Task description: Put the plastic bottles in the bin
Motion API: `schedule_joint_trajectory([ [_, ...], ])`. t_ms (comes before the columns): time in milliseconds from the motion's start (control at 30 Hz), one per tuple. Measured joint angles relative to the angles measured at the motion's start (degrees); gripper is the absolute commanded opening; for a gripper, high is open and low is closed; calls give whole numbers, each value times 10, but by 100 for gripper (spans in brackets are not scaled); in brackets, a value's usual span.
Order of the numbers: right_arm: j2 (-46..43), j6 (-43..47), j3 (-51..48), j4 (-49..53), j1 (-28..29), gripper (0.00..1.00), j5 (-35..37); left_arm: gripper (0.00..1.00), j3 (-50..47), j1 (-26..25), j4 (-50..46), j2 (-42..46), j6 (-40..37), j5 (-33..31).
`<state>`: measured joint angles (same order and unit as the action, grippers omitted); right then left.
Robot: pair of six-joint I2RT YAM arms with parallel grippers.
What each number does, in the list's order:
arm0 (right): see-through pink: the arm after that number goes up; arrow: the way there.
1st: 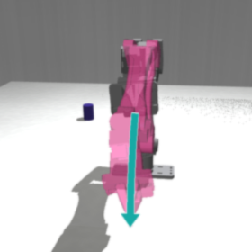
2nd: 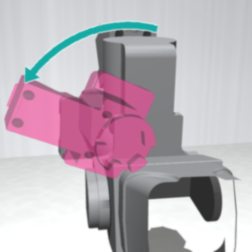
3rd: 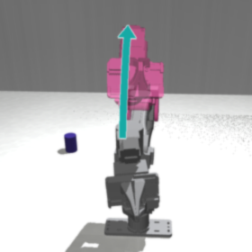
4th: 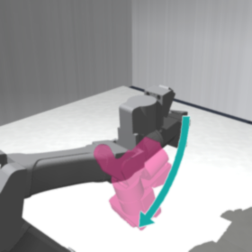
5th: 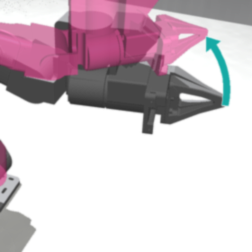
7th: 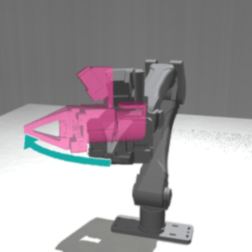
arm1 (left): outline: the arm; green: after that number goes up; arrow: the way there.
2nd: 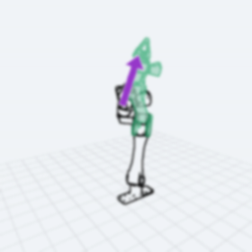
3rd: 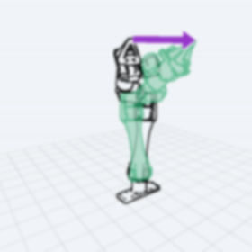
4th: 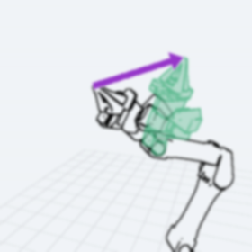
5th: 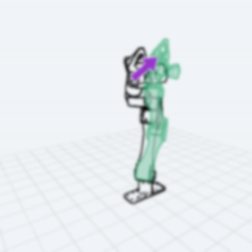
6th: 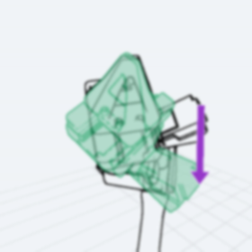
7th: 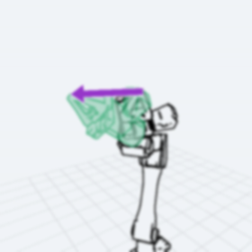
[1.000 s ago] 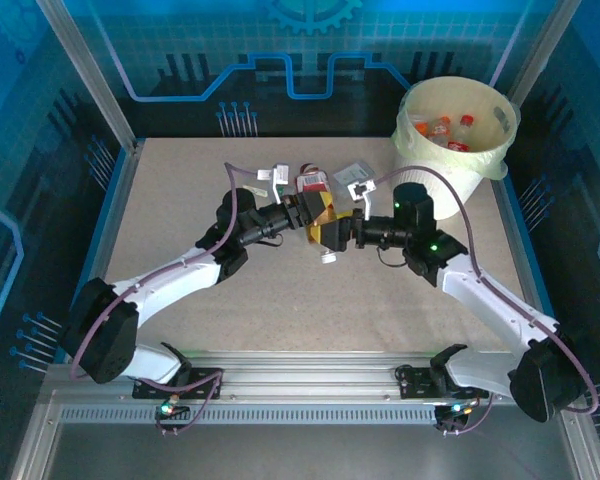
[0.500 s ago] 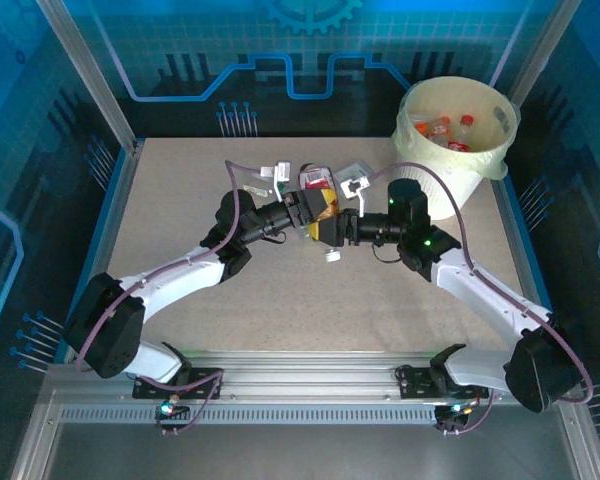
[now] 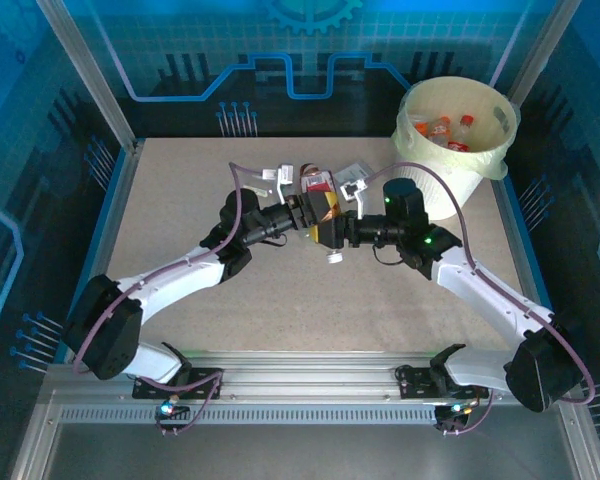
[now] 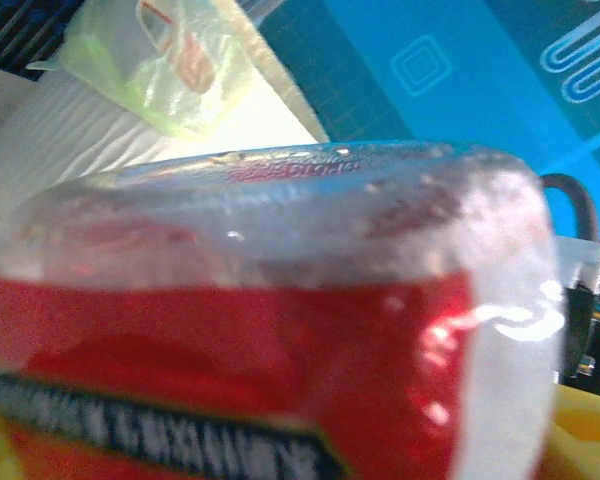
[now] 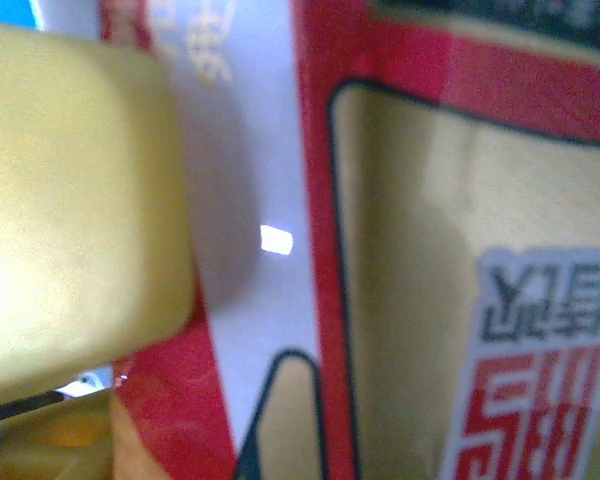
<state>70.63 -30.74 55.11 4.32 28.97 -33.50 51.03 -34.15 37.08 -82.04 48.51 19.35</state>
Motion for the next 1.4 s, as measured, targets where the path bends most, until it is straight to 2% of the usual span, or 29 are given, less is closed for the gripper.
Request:
schedule_joint_trajectory([
  [200, 0, 21, 9, 54, 0, 43, 68, 98, 3, 0, -80, 31, -43, -52],
  [533, -2, 38, 70, 142, -22, 42, 164, 99, 4, 0, -180, 122, -81, -117],
  [733, -17, 23, 103, 166, -94, 41, 205, 99, 3, 6, -270, 170, -84, -200],
  [833, -18, 12, 124, 173, -143, 41, 211, 99, -5, 23, -303, 192, -77, -222],
  [1133, 18, -20, 217, 176, -278, 42, 196, 99, -79, 71, -375, 263, -49, -239],
  [1400, 108, -24, 334, 186, -336, 43, 208, 99, -114, 89, -429, 321, -47, -241],
])
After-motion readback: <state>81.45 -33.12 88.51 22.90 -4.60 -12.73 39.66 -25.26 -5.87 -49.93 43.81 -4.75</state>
